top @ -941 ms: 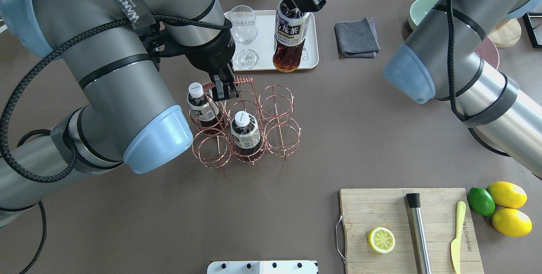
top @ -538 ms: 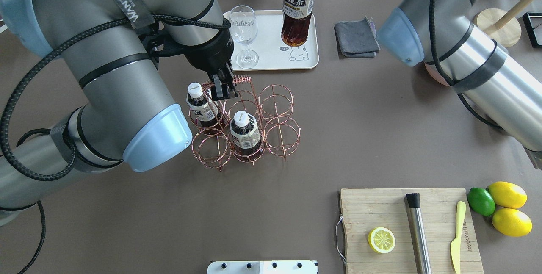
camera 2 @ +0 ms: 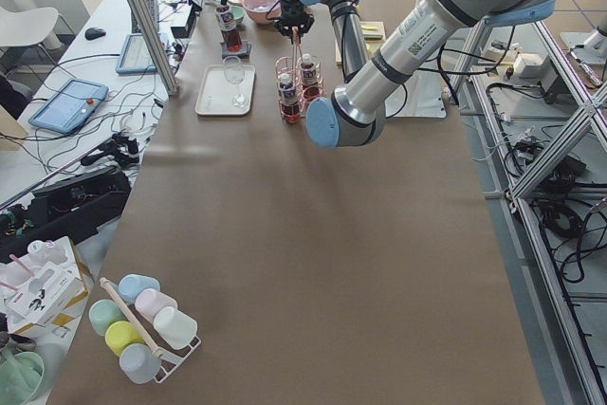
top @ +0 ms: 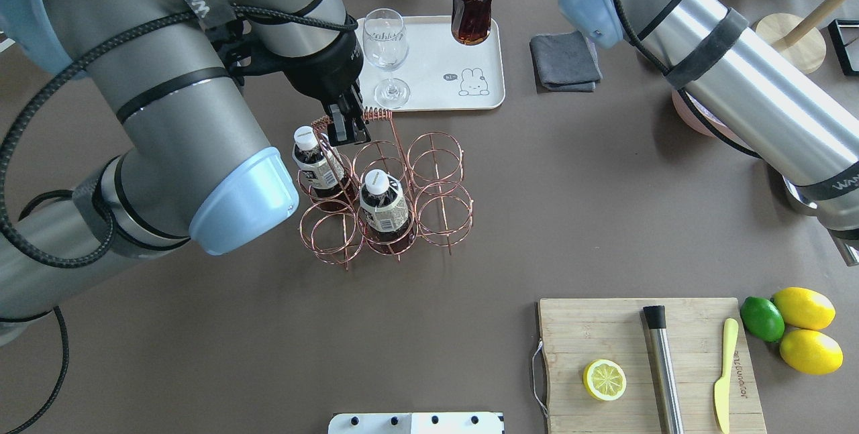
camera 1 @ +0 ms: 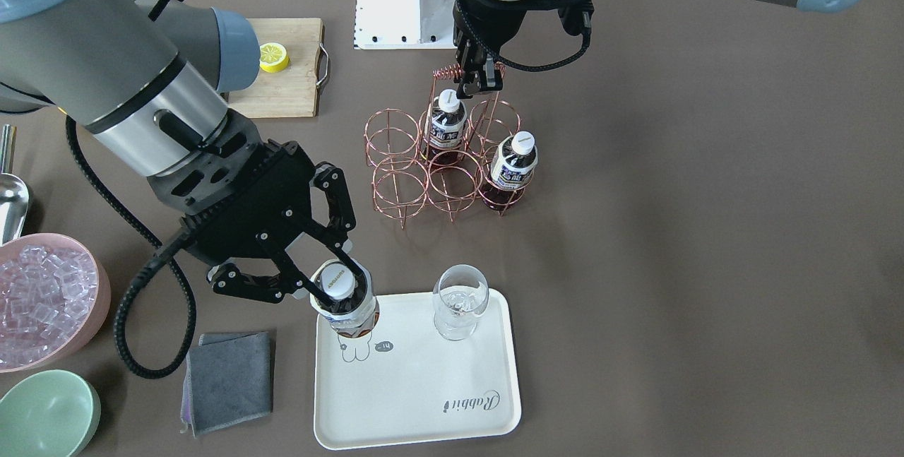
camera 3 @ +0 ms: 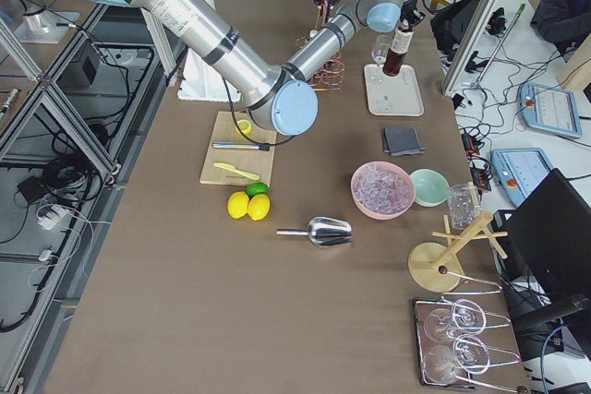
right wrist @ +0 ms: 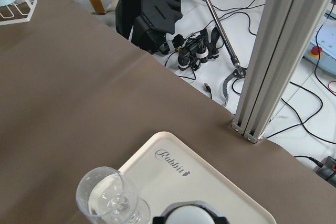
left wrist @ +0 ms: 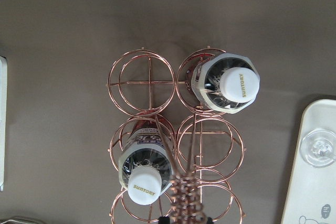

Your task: Take tea from basket to plate

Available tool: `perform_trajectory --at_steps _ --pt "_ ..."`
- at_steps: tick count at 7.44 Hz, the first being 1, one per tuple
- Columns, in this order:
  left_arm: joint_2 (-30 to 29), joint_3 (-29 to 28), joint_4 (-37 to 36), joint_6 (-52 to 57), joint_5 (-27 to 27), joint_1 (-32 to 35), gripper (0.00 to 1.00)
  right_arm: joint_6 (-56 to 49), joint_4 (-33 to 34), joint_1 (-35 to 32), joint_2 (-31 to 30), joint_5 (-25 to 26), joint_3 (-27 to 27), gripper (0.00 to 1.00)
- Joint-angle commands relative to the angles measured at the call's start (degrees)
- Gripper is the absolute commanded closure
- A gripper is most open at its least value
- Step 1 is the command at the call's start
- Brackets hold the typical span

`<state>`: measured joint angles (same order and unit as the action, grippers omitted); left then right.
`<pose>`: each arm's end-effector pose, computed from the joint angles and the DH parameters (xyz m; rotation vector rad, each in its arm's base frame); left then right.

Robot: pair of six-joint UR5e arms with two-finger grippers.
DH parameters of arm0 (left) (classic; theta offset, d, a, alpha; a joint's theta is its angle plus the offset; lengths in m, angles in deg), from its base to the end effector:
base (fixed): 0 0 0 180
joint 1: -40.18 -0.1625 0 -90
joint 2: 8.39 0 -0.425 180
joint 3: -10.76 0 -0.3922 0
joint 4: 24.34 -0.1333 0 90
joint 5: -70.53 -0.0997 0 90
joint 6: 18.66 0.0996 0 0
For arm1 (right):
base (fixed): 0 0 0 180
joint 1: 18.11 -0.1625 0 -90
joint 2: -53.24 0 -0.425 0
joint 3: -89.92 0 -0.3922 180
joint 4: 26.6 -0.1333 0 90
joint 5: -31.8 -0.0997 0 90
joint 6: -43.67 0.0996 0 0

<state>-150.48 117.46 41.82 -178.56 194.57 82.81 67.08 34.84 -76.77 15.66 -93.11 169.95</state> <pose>0.3934 -0.4675 0.0460 -0.8146 0.6803 -1.5699 -0.3176 -0.6682 0.0893 0.8258 -1.0257 -0.4948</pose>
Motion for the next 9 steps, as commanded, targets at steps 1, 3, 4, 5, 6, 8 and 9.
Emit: perform_trajectory --at_steps 1,3,4,5,6,8,9 --pt "2.67 2.28 -0.5 2.29 4.87 8.65 1.0 3.91 -7.18 0.04 1.28 1.77 -8.36 1.0" --pt "7.5 5.44 -5.22 11.5 13.4 17.89 1.0 5.67 -12.64 2.22 1.46 5.54 -12.07 1.0" --pt "10.4 7.11 -6.73 15.02 15.95 22.2 1.0 6.38 -15.1 3.71 1.37 7.91 -13.39 1.0" --pt "12.17 7.65 -9.09 19.23 16.67 25.28 1.0 6.56 -18.08 5.55 1.02 10.89 -14.71 1.0" --pt "13.84 7.65 -12.16 25.01 16.68 28.27 1.0 7.08 -19.94 6.27 0.93 11.79 -15.77 1.0" --pt "18.05 7.13 -16.3 37.31 16.51 34.25 1.0 7.09 -23.99 6.98 -0.21 13.29 -16.92 1.0" --pt "20.43 7.04 -17.45 43.55 16.16 36.89 1.0 7.09 -25.05 6.98 -0.82 13.47 -16.92 1.0"
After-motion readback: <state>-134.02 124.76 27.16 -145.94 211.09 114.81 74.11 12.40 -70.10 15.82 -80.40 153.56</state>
